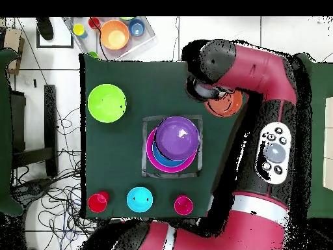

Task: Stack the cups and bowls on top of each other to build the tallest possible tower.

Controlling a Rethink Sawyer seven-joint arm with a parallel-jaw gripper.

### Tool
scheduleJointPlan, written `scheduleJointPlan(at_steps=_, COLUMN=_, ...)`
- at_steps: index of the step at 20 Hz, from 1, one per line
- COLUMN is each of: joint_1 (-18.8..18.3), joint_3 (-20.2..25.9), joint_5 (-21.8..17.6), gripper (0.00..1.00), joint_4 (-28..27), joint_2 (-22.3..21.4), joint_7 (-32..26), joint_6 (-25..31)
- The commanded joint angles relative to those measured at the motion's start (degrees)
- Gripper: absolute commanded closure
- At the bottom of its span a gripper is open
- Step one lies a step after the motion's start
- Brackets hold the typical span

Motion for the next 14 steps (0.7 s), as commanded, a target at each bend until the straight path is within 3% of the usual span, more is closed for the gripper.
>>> scheduleJointPlan(at_steps=1, joint_1=5.7, joint_3=0.1, joint_5=4.8, gripper=1.0, joint_4=7.9, joint_2=1.4, joint_7=23.6, joint_6=-5.0)
scheduleJointPlan(at_steps=6, joint_1=6.3, joint_3=0.1, joint_5=6.1, gripper=1.0, joint_4=10.2, joint_2=1.3, joint_7=25.6, joint_6=-8.1)
scheduleJointPlan(at_steps=14, joint_1=6.2, joint_3=1.0, joint_5=6.8, gripper=1.0, joint_4=16.0, joint_2=2.3, joint_7=26.8, joint_6=-20.4)
